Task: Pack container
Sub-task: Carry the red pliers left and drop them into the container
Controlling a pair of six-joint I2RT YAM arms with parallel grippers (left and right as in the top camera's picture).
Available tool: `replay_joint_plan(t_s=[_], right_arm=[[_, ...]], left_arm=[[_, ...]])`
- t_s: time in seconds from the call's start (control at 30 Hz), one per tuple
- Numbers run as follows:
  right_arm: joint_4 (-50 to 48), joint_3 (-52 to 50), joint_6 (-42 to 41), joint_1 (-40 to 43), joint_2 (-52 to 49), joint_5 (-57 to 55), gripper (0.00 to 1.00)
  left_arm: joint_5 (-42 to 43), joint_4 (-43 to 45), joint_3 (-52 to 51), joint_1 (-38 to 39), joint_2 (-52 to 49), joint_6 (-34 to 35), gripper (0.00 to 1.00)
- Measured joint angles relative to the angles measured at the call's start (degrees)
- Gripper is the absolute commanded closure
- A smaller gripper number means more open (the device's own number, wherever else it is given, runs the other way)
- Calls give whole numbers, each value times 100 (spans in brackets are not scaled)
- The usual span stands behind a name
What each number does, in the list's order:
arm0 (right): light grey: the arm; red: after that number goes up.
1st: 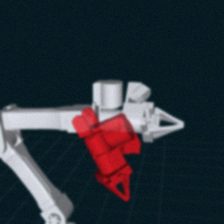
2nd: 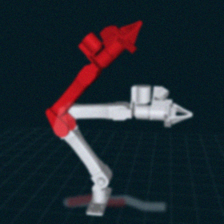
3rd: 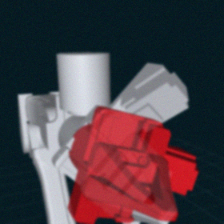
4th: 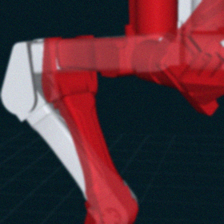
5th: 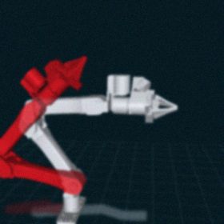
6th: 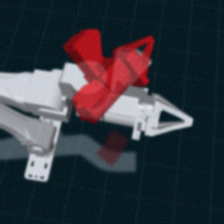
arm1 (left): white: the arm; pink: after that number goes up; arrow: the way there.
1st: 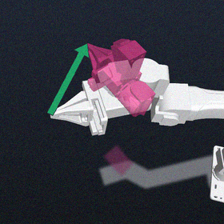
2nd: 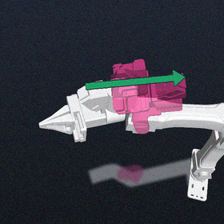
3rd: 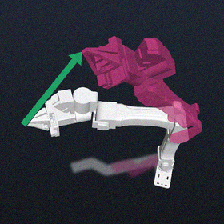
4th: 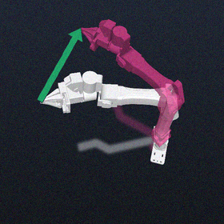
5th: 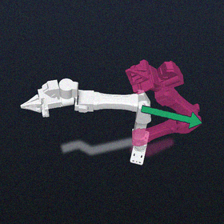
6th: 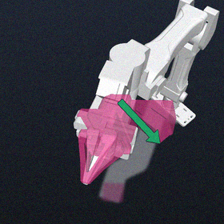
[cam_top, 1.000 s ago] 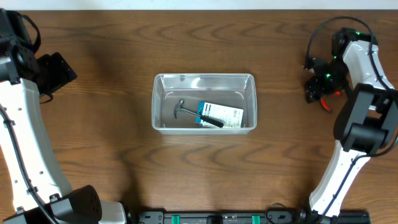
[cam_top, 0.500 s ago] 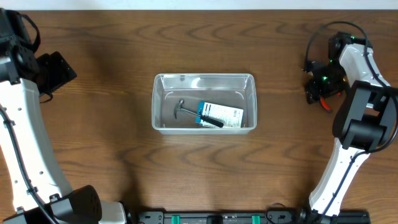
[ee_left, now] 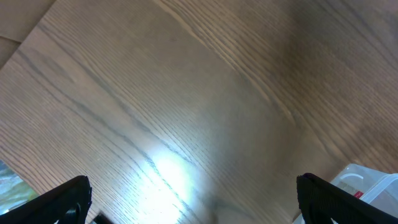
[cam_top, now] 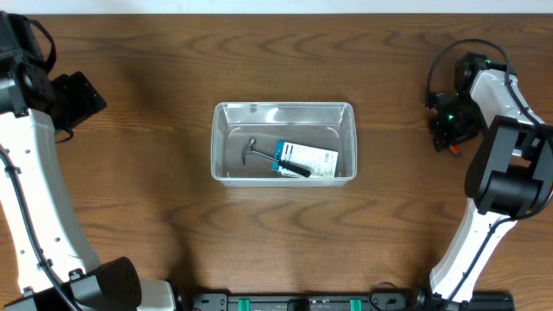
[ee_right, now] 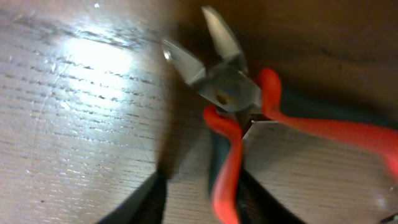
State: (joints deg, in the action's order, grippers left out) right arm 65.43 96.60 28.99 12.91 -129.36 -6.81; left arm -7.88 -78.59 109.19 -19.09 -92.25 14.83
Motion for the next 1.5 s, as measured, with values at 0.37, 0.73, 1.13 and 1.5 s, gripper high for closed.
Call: replay_joint_plan(t_s=[0.37,0.73,1.13,1.5], right_arm=[[31,-9,-201,-72,2,-118,86],[398,691,-221,-1054,-13,37,91],[319,2175,271,-2876,1412,1005,94],[743,1478,1099,-4695,1185,1421,93]], left_arm=[[0,0,0,0,0,0,2],[0,0,0,0,0,0,2],[2,-4,0,0,0,0,2],[2,-4,0,0,0,0,2]])
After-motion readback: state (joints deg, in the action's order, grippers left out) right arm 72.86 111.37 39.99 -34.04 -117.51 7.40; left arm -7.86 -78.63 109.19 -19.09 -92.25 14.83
